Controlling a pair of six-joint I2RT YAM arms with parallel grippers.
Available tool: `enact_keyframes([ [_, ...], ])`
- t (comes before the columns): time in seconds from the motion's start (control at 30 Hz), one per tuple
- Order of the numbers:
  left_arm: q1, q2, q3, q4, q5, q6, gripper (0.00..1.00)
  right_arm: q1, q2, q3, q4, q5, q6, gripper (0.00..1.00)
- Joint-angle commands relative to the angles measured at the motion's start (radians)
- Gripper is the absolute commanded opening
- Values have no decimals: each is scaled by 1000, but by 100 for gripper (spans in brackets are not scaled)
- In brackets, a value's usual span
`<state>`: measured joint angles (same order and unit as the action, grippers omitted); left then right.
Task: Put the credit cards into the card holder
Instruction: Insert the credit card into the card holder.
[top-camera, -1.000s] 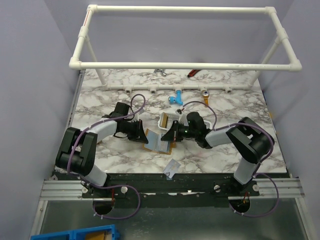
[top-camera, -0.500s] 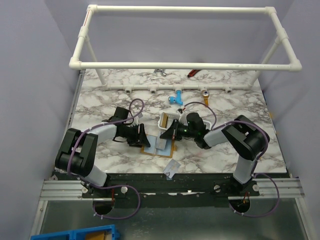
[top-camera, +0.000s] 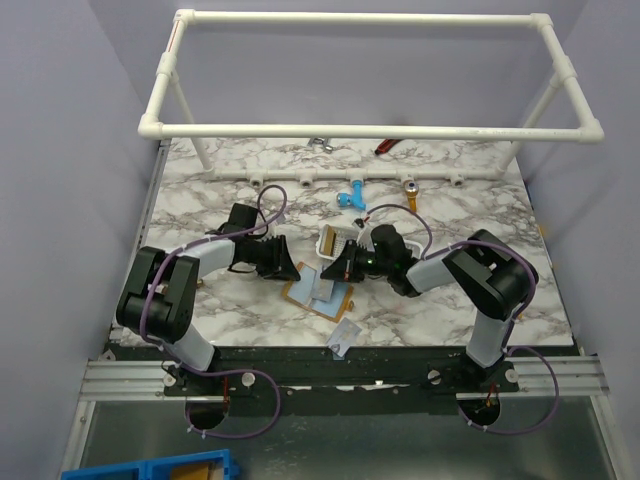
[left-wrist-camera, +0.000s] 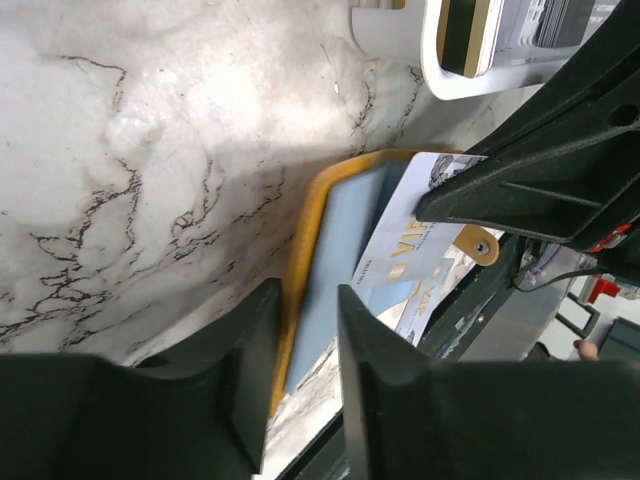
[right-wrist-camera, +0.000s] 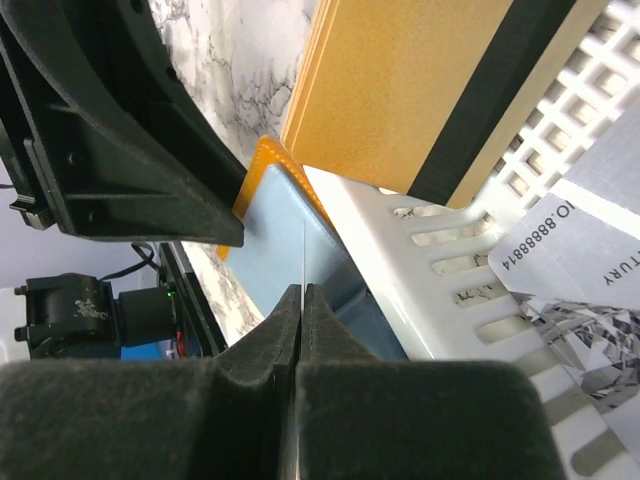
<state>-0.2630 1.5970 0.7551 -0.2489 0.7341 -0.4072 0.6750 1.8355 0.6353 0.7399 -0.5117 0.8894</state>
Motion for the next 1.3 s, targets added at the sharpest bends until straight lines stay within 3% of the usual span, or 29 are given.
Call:
enact_keyframes([
  [0.0,7,1,-7,31,2,-24,23,4,-5,7,-42,44,-28,1],
  [0.1,11,-44,-50,42,0,-27,15,4,-7,3,-44,50,-31,1],
  [0.33,10,-78,-95,41,-4,-25,8,5,-17,-9,-55,57,-57,1],
  [0.5,-16,-81,-129,78,32,-33,7,4,-34,-15,-69,62,-73,1],
  [0.63,-55,-77,-128,79,30,-22,23,4,-43,-7,-94,66,-89,1],
  [0.8,-61,-92,-126,78,22,-22,31,3,-72,-8,-133,74,-108,1],
  [1.07,29,-103,-184,192,39,-123,1,10,-133,6,-221,26,-134,1],
  [1.27,97,-150,-213,218,27,-146,0,20,-122,43,-334,-42,-180,1],
])
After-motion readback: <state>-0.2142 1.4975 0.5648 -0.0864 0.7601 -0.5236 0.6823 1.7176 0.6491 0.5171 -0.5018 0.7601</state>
